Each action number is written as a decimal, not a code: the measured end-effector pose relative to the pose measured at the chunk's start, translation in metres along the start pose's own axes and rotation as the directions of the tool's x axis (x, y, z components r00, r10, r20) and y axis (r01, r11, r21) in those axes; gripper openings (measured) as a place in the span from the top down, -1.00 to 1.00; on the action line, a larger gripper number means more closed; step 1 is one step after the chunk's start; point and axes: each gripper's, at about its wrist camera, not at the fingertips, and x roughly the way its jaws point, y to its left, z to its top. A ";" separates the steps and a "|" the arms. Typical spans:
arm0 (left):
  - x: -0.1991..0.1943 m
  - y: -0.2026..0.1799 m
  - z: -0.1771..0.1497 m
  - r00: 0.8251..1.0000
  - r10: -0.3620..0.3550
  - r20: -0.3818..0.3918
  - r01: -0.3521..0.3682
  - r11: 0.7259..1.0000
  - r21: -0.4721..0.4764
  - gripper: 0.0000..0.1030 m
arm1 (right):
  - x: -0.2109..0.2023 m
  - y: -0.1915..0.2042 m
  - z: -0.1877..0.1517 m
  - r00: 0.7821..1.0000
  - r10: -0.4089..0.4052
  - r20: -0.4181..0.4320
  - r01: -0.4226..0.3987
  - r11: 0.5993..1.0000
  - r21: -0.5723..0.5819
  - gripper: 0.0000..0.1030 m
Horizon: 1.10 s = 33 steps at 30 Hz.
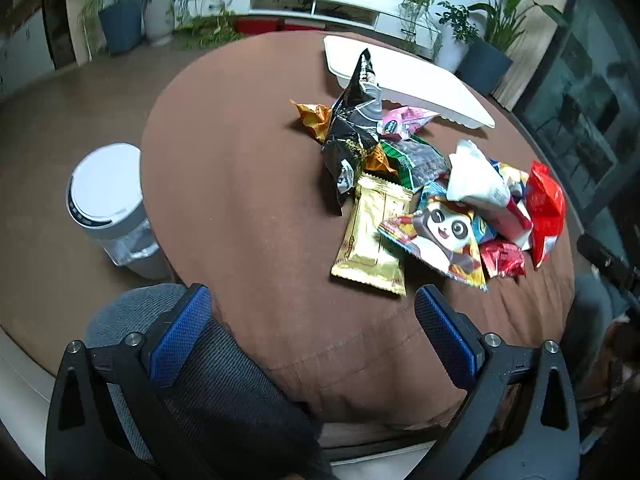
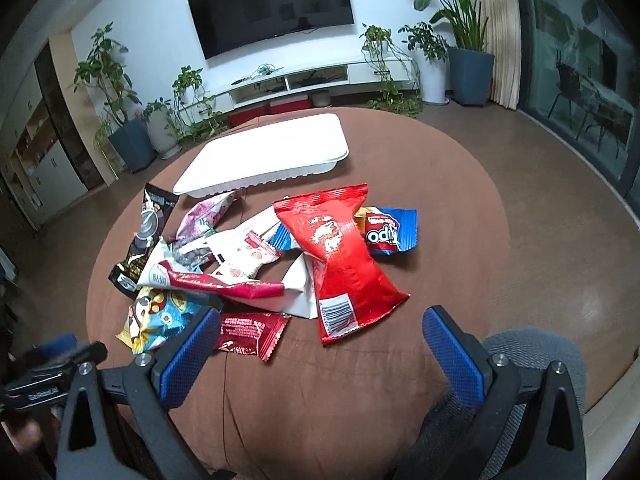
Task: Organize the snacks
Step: 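Grasp the black snack bag with the left gripper while the right gripper grasps the red chip bag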
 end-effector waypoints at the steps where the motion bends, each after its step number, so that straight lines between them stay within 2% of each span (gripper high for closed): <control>1: -0.001 0.001 0.003 1.000 -0.013 0.004 0.013 1.000 0.003 -0.99 | 0.001 -0.003 0.000 1.000 0.006 -0.003 -0.006 1.000 0.010 -1.00; 5: -0.006 0.000 0.022 0.997 -0.068 0.025 0.068 0.998 0.020 -0.99 | 0.006 -0.014 0.001 0.999 0.038 -0.010 -0.037 0.998 0.058 -0.98; 10: 0.000 -0.001 0.059 0.994 -0.105 0.020 0.104 0.994 0.030 -0.99 | 0.012 -0.023 0.002 0.999 0.041 -0.017 -0.040 0.995 0.088 -0.68; 13: 0.007 -0.006 0.078 0.994 -0.103 0.020 0.101 0.991 0.086 -0.97 | 0.015 -0.026 0.003 0.999 0.043 -0.031 -0.040 0.995 0.092 -0.53; 14: 0.009 -0.008 0.083 0.996 -0.087 0.023 0.084 0.991 0.109 -0.83 | 0.017 -0.027 0.003 0.998 0.043 -0.037 -0.040 0.995 0.090 -0.51; 15: 0.010 -0.011 0.087 0.998 -0.061 0.026 0.056 0.989 0.139 -0.57 | 0.018 -0.027 0.003 0.998 0.043 -0.041 -0.040 0.995 0.087 -0.46; 16: 0.017 -0.016 0.090 0.998 -0.050 0.022 0.046 0.986 0.160 -0.42 | 0.019 -0.028 0.003 0.998 0.043 -0.043 -0.039 0.996 0.084 -0.39; 17: 0.022 -0.018 0.092 0.999 -0.041 0.012 0.038 0.983 0.181 -0.18 | 0.020 -0.028 0.003 0.998 0.045 -0.045 -0.041 0.996 0.081 -0.36; 18: 0.027 -0.020 0.094 1.000 -0.031 0.001 0.031 0.980 0.196 -0.07 | 0.021 -0.028 0.003 0.998 0.046 -0.048 -0.042 0.996 0.080 -0.34; 29: 0.085 -0.035 0.120 0.996 0.031 -0.080 -0.008 0.964 0.267 -0.08 | 0.028 -0.026 0.000 0.996 0.051 -0.076 -0.046 0.996 0.071 -0.34; 33: 0.096 -0.038 0.126 0.995 0.013 -0.100 0.014 0.964 0.267 -0.11 | 0.029 -0.025 -0.001 0.995 0.048 -0.082 -0.043 0.997 0.065 -0.34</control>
